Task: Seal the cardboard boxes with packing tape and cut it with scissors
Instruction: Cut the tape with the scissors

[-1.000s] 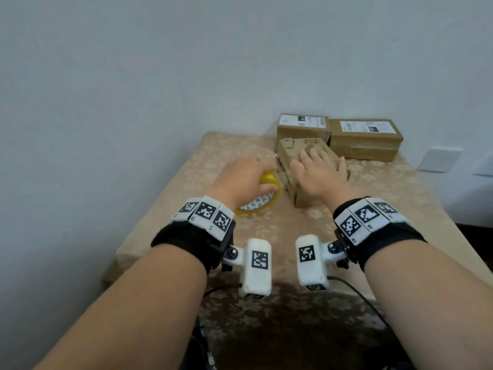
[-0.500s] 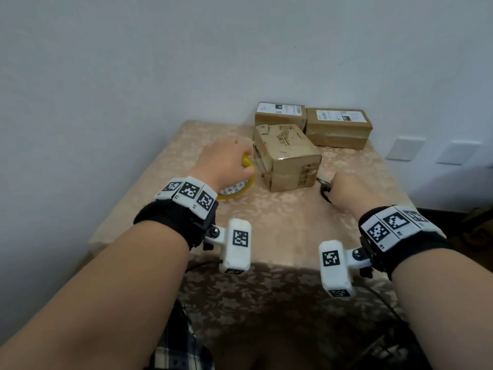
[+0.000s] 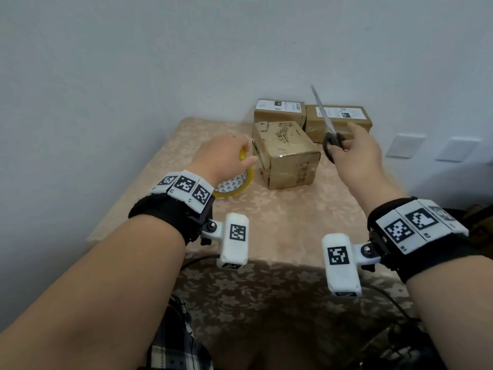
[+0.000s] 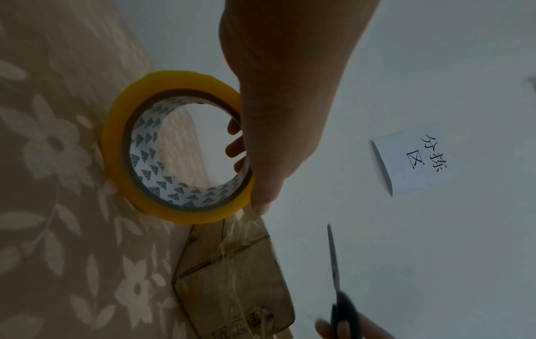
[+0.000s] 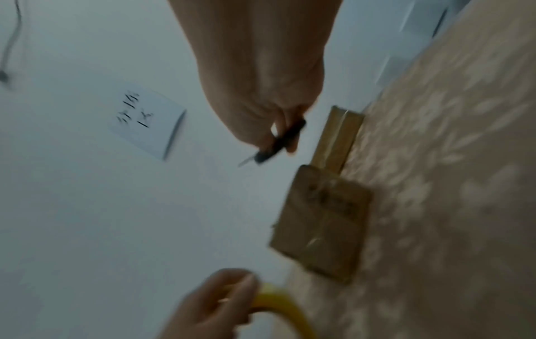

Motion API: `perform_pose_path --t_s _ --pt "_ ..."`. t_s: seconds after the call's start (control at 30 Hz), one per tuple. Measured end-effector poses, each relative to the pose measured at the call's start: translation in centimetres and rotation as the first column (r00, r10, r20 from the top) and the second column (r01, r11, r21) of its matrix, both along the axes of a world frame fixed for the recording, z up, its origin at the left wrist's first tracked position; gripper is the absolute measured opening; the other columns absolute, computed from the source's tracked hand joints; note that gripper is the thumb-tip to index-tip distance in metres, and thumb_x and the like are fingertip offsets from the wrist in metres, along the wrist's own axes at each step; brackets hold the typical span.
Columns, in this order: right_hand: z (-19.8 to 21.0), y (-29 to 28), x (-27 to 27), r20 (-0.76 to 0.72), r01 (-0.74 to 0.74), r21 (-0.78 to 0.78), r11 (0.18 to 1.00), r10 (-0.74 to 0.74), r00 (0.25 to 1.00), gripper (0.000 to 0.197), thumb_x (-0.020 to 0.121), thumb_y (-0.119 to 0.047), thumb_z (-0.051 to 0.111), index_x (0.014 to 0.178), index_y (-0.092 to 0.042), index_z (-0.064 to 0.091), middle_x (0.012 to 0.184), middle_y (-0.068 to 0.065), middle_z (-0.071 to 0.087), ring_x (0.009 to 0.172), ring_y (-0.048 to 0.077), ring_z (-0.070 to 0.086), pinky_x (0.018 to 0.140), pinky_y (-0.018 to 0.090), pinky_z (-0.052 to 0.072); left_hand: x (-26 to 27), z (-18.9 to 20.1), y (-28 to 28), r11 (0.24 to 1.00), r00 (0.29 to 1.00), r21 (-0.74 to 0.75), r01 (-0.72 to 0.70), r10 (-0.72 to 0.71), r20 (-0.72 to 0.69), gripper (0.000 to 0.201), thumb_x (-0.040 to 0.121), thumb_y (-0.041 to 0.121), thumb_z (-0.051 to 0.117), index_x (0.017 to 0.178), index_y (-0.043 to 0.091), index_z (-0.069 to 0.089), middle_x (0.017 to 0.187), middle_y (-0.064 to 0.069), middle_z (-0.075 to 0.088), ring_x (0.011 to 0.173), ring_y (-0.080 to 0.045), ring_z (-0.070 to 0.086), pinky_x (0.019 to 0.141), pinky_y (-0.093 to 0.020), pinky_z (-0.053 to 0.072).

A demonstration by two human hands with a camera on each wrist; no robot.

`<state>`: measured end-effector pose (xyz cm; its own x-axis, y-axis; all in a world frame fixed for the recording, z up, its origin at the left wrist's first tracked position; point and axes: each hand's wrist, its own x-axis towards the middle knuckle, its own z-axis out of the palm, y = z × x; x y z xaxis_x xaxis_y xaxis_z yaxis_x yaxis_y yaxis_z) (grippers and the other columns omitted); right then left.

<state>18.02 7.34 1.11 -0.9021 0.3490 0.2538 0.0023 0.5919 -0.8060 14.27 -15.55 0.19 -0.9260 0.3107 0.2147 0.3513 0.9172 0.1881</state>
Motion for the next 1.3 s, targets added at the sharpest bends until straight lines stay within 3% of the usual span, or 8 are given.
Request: perform_pose_path --t_s 0.13,0.23,0.3,0.43,0.67,0.87,1.13,1.3 --pt "1.1 -3.2 1.6 0.239 -0.32 -0.324 0.89 0.404 0.883 0.022 0.085 -0.026 0.069 0.104 -0.015 0.064 0.086 -0.002 0.065 0.074 0.011 0.059 0.058 0.016 0.041 0.1 0.1 -0.1 0.999 0.999 -0.033 0.028 -0.027 0.047 0.044 0.089 0.05 0.055 0.124 0.025 0.056 0.117 -0.003 0.054 0.103 -0.021 0.052 0.084 -0.033 0.04" --pt "0.1 -4.4 2.1 0.462 -0.411 -0.387 0.825 0.559 0.688 0.057 0.064 -0.061 0.067 0.095 -0.013 0.061 0.078 0.003 0.061 0.073 0.017 0.058 0.076 0.03 0.049 -0.2 -0.2 -0.5 0.999 0.998 -0.032 0.0 0.002 0.064 0.044 0.089 0.05 0.053 0.126 0.026 0.056 0.118 -0.007 0.054 0.107 -0.027 0.052 0.09 -0.04 0.044" --pt "-0.8 -4.6 2.5 0.523 -0.444 -0.408 0.798 0.602 0.603 0.067 0.06 -0.067 0.06 0.097 -0.012 0.059 0.076 0.006 0.059 0.071 0.02 0.059 0.086 0.037 0.049 -0.3 -0.4 -0.8 1.0 0.997 -0.012 -0.014 0.015 0.073 0.044 0.089 0.05 0.053 0.126 0.026 0.056 0.119 -0.009 0.053 0.109 -0.029 0.051 0.092 -0.042 0.043" --pt "-1.6 -4.2 3.1 0.603 -0.447 -0.408 0.796 0.602 0.523 0.064 0.073 -0.069 0.05 0.101 -0.012 0.056 0.076 0.006 0.059 0.061 0.017 0.063 0.073 0.031 0.045 -0.5 -0.6 -1.2 1.0 0.997 0.015 -0.021 0.02 0.074 0.043 0.089 0.05 0.053 0.124 0.025 0.057 0.119 -0.009 0.054 0.111 -0.029 0.05 0.094 -0.043 0.042" --pt "-1.2 -3.0 3.7 0.69 -0.491 -0.403 0.772 0.609 0.392 0.072 0.063 -0.071 0.047 0.104 -0.012 0.052 0.07 0.004 0.058 0.059 0.017 0.061 0.062 0.027 0.045 -0.6 -0.6 -1.0 0.999 0.997 0.013 -0.033 0.032 0.074 0.04 0.09 0.048 0.052 0.124 0.025 0.057 0.119 -0.008 0.052 0.111 -0.028 0.049 0.092 -0.043 0.044" --pt "-1.9 -3.9 3.2 0.627 -0.431 -0.408 0.805 0.59 0.508 0.06 0.079 -0.068 0.048 0.101 -0.012 0.054 0.084 0.009 0.058 0.07 0.022 0.065 0.071 0.031 0.05 -0.5 -0.3 -0.8 1.0 0.997 0.026 -0.011 0.009 0.071 0.038 0.089 0.043 0.054 0.121 0.024 0.057 0.116 -0.005 0.053 0.097 -0.019 0.048 0.082 -0.034 0.044" --pt "-3.0 -6.6 1.3 0.563 -0.398 -0.416 0.818 0.575 0.593 0.06 0.08 -0.068 0.052 0.098 -0.011 0.055 0.085 0.009 0.058 0.061 0.019 0.064 0.059 0.025 0.048 -2.0 0.3 0.1 0.999 0.998 0.028 -0.043 0.041 0.057 0.029 0.093 0.035 0.046 0.098 0.012 0.062 0.095 -0.007 0.064 0.088 -0.024 0.059 0.069 -0.031 0.042" --pt "-3.8 -6.9 0.5 0.499 -0.387 -0.37 0.845 0.532 0.684 0.062 0.082 -0.067 0.052 0.099 -0.008 0.057 0.07 0.006 0.055 0.055 0.019 0.061 0.059 0.025 0.045 -2.9 0.7 0.6 0.997 0.992 0.017 -0.081 0.079 0.093 0.015 0.091 0.026 0.049 0.092 0.014 0.058 0.095 -0.006 0.063 0.089 -0.023 0.058 0.069 -0.03 0.039"
